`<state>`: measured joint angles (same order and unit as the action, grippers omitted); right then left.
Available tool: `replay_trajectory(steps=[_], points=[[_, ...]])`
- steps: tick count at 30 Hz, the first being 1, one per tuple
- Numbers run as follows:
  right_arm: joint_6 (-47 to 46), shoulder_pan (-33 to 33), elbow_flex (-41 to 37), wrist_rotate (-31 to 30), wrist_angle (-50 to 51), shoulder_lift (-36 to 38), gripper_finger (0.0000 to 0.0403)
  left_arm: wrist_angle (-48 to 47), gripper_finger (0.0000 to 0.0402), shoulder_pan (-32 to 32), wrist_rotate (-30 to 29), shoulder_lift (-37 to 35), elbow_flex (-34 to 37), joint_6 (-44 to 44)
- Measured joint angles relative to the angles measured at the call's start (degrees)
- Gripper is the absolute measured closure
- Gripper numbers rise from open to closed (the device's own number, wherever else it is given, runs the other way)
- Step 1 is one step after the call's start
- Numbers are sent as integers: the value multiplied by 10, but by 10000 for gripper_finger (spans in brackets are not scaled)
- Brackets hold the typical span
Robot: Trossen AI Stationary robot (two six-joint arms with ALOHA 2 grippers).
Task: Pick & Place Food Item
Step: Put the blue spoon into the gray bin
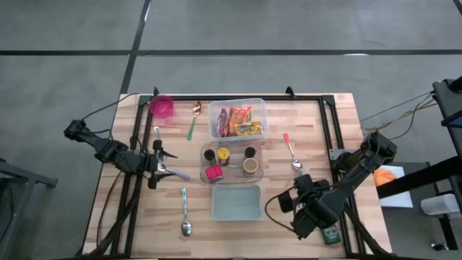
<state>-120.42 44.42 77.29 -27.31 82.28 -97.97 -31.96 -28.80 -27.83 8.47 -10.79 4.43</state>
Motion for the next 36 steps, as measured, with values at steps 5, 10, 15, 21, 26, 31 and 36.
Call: replay_trajectory(steps=[5,10,15,21,26,31,36], points=[[-89,7,-40,31,-2,0,12,0,85,0,0,0,0,0],[-121,7,-81,89,-31,0,12,0,85,0,0,0,0,0],[-173,8,-128,92,-70,0,12,0,85,0,0,0,0,0],[-174,4,-186,94,-160,0,12,0,85,0,0,0,0,0],[-181,0,-226,98,-200,0,12,0,85,0,0,0,0,0],[-184,-13,-239,119,-204,0,12,0,85,0,0,0,0,0],[-187,-19,-241,134,-212,-12,12,0,85,0,0,0,0,0]])
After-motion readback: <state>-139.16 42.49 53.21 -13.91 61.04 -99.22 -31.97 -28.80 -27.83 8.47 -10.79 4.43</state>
